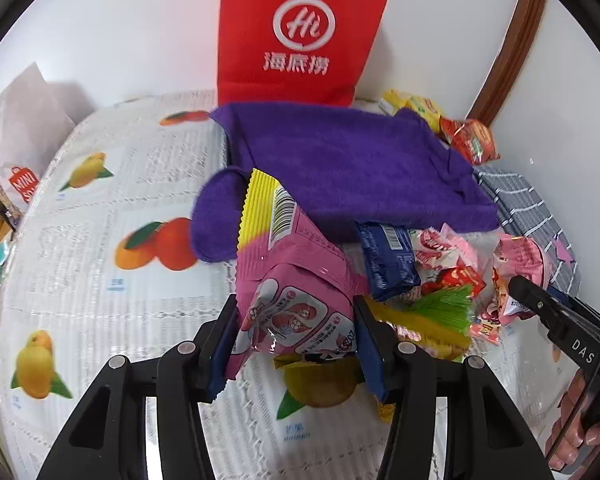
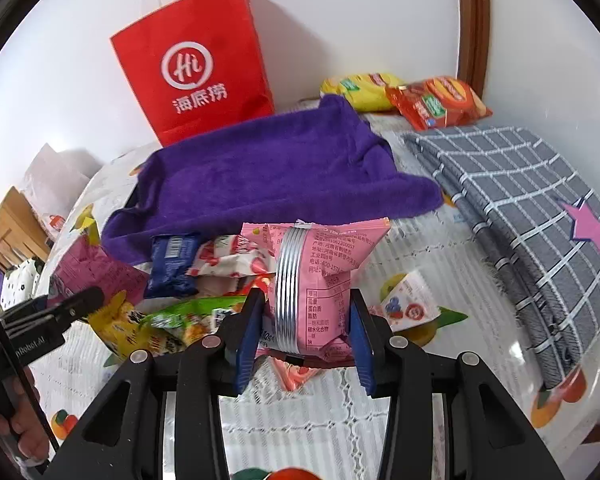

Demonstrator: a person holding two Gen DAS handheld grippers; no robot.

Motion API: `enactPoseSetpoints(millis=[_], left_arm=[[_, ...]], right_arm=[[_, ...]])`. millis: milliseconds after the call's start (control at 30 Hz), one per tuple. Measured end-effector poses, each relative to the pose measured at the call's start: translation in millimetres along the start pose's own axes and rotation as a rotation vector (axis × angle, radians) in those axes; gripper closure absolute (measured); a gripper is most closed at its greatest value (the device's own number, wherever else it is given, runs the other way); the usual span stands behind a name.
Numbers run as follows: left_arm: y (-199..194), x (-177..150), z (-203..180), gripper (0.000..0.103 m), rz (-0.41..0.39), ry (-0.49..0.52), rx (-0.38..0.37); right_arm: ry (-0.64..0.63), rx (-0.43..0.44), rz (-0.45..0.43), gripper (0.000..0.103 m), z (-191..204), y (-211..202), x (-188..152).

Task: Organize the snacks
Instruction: 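Grasp the pink snack bag with the left gripper while the right grasps the pink wafer bag, then carry both pink bags over the purple towel with both grippers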

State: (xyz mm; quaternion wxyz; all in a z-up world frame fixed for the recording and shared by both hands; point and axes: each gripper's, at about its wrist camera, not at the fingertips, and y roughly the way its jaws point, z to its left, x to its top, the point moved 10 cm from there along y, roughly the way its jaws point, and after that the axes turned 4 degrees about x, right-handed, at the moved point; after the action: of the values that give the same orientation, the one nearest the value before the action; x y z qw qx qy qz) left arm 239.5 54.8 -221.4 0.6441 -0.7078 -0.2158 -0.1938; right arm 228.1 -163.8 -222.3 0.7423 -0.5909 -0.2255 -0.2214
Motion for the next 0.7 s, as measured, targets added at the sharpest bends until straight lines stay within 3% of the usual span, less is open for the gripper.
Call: enactPoseSetpoints(millis=[367, 700], left_arm=[[-48, 11, 10, 0.052, -0.068, -0.014, -0.025], [-66, 24, 8, 0.052, -0.094, -0.033, -0.046]], right_arm=[[-0.024, 0.017, -0.081, 0.062, 19, -49, 13], [-0.028, -0.005, -0.115, 0.062, 17, -73, 27]])
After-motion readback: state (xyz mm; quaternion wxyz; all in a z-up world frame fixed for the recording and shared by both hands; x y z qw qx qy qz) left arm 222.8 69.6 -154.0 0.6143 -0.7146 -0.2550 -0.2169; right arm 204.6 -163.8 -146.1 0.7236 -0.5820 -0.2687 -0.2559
